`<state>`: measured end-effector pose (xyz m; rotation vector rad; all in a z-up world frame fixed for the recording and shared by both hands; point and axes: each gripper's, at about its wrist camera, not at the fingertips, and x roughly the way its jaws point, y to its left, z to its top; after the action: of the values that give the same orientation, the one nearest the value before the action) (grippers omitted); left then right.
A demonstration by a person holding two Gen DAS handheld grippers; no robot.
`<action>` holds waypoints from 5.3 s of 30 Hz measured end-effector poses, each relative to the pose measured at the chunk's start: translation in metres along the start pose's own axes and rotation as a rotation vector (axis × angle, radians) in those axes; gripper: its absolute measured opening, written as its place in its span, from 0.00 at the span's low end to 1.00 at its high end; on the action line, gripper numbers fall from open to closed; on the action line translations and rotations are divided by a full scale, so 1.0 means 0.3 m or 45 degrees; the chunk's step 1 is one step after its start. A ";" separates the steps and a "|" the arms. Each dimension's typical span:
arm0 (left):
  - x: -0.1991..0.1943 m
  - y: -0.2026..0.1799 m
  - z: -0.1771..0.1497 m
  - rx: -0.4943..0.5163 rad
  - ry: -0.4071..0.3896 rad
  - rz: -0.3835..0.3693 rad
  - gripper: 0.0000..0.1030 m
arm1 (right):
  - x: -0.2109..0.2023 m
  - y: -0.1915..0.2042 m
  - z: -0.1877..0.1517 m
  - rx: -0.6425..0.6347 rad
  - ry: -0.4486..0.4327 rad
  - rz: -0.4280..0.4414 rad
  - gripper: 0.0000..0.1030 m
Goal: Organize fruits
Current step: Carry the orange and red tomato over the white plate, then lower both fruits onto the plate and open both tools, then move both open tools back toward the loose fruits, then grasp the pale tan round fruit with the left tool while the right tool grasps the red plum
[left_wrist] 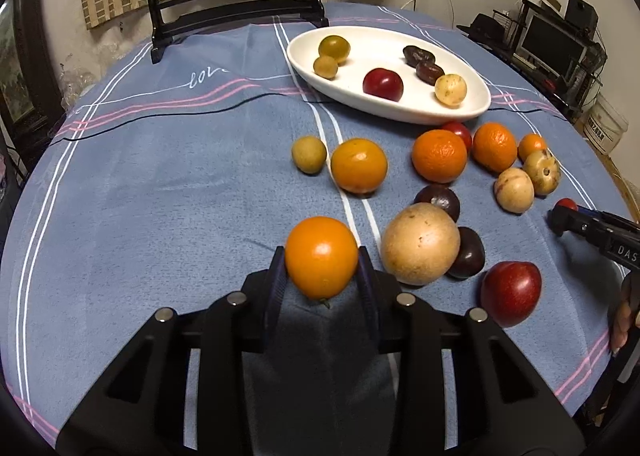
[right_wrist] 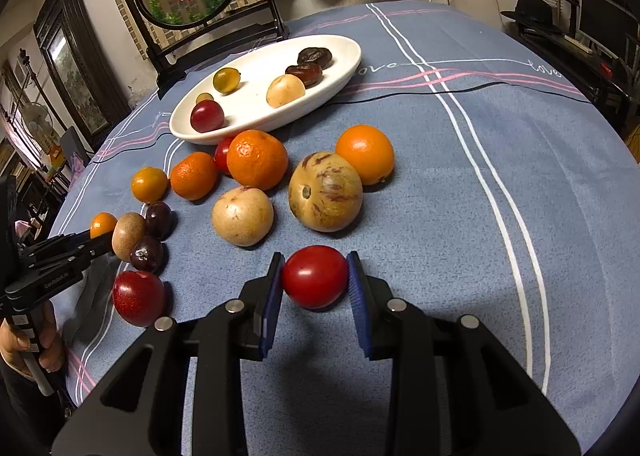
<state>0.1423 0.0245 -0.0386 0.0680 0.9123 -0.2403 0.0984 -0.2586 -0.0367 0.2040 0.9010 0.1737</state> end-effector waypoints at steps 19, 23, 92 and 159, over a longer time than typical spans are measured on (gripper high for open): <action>-0.182 -0.097 0.241 0.073 -0.199 -0.018 0.34 | -0.193 0.116 0.220 -0.183 -0.269 0.040 0.31; -0.171 -0.121 0.318 0.073 -0.220 -0.029 0.34 | -0.180 0.149 0.295 -0.218 -0.300 0.057 0.31; 0.000 -0.032 0.396 -0.118 -0.120 0.030 0.87 | 0.010 0.060 0.323 0.017 -0.106 0.106 0.62; -0.054 0.022 -0.055 -0.139 0.009 -0.005 0.91 | 0.066 0.382 -0.069 -0.339 0.126 0.170 0.42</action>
<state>0.1217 0.0364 -0.0362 -0.0340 0.9312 -0.1940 0.0867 -0.1412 -0.0359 0.0072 0.9531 0.4279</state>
